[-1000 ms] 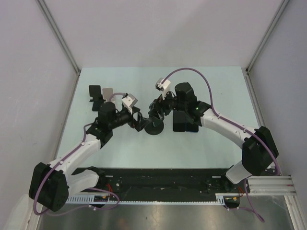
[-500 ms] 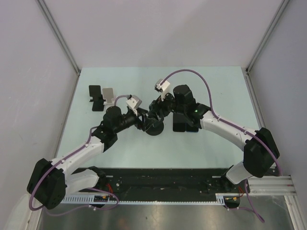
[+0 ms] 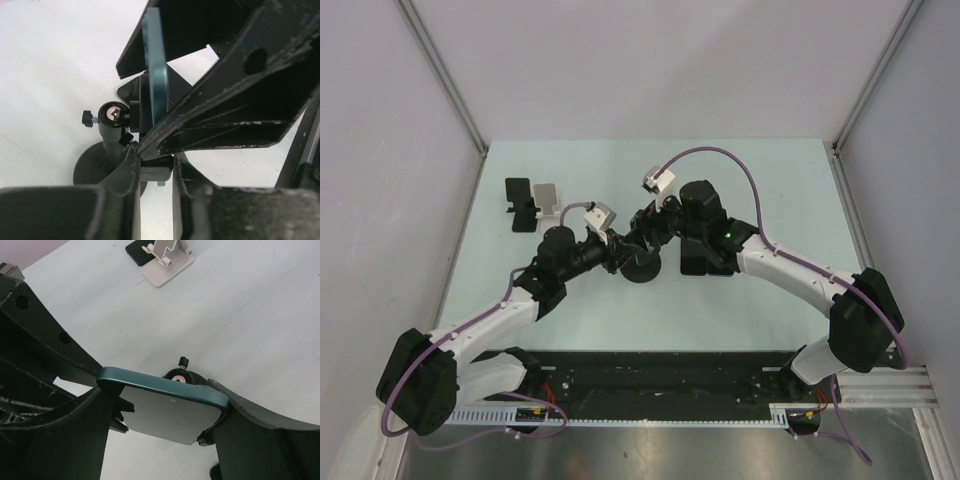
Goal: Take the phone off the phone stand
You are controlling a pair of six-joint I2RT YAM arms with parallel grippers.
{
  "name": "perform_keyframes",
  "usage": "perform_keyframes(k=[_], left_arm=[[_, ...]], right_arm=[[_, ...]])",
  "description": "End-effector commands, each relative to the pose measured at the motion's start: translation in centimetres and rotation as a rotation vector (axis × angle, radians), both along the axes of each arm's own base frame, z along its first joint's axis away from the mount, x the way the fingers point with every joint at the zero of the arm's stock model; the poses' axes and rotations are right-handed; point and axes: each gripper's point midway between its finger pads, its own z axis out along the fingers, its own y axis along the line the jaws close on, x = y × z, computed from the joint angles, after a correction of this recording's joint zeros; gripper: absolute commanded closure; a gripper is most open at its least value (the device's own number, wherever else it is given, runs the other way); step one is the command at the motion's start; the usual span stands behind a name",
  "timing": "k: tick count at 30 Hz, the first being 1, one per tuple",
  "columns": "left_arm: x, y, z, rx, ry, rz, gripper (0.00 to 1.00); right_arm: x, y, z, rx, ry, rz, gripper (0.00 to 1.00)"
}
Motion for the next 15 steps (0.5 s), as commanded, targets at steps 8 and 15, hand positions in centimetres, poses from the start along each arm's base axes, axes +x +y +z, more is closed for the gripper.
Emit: perform_keyframes(k=[8,15], left_arm=[[0.7,1.2,1.4,-0.032,-0.048,-0.003,1.00],[0.0,1.5,2.1,-0.073,-0.020,-0.108,1.00]], right_arm=[[0.1,-1.8,2.9,0.084,-0.023,0.004,1.00],[0.4,-3.3,2.3,0.114,0.014,0.089,1.00]])
